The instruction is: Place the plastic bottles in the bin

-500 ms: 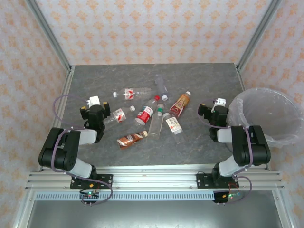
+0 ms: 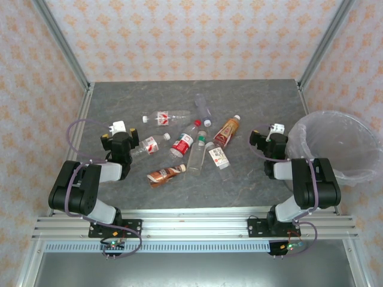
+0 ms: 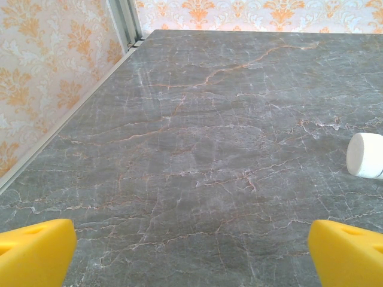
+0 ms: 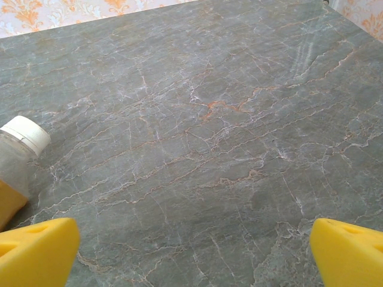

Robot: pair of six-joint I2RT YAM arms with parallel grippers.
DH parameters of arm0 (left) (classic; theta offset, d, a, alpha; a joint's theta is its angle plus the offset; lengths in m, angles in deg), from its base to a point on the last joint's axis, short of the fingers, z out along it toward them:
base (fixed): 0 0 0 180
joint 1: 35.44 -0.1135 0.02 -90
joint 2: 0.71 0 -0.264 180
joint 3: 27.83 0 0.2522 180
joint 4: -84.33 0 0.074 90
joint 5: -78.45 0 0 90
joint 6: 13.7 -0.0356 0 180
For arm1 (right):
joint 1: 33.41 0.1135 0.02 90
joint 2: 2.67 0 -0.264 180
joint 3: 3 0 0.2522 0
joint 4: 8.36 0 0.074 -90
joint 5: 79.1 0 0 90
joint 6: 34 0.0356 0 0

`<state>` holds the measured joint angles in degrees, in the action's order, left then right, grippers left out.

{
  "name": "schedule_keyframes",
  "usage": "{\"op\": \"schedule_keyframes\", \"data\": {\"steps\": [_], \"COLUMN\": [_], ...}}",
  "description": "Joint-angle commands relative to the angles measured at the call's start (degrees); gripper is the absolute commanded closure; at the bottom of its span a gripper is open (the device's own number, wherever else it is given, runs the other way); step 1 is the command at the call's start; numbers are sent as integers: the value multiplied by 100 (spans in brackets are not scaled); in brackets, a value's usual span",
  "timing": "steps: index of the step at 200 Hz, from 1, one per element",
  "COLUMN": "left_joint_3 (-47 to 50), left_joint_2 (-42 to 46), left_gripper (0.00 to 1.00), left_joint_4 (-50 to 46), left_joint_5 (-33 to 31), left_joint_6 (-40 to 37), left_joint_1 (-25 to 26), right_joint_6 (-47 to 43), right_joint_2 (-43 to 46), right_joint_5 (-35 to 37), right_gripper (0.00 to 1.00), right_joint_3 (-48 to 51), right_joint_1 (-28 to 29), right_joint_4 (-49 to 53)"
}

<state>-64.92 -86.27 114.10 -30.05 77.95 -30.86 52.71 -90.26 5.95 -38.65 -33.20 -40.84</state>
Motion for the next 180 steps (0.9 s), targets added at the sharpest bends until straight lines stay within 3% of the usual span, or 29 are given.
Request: {"op": "schedule_keyframes", "data": {"steps": [1,126,149,180], "left_joint_3": [13,24,-128,-576], "left_joint_2": [13,30,156,750], "left_gripper": [0,0,0,0], "left_joint_4": [112,124,-240,-1448], "left_joint_5": [-180,-160,74,-144], "left_joint_6": [90,61,-58,3], "left_joint_1": [46,45,72,95], "right_joint_6": [-15,-27,-145,-118], "right_joint_2": [36,41,183,725], "right_joint_5": [12,14,-222,-146], "right_gripper": [1,1,1,1], "right_joint_3": [-141,-129,-236,-548], "right_joint_1": [-14,-17,-8,-5], "right_joint_4": [27,11,320,1259]}}
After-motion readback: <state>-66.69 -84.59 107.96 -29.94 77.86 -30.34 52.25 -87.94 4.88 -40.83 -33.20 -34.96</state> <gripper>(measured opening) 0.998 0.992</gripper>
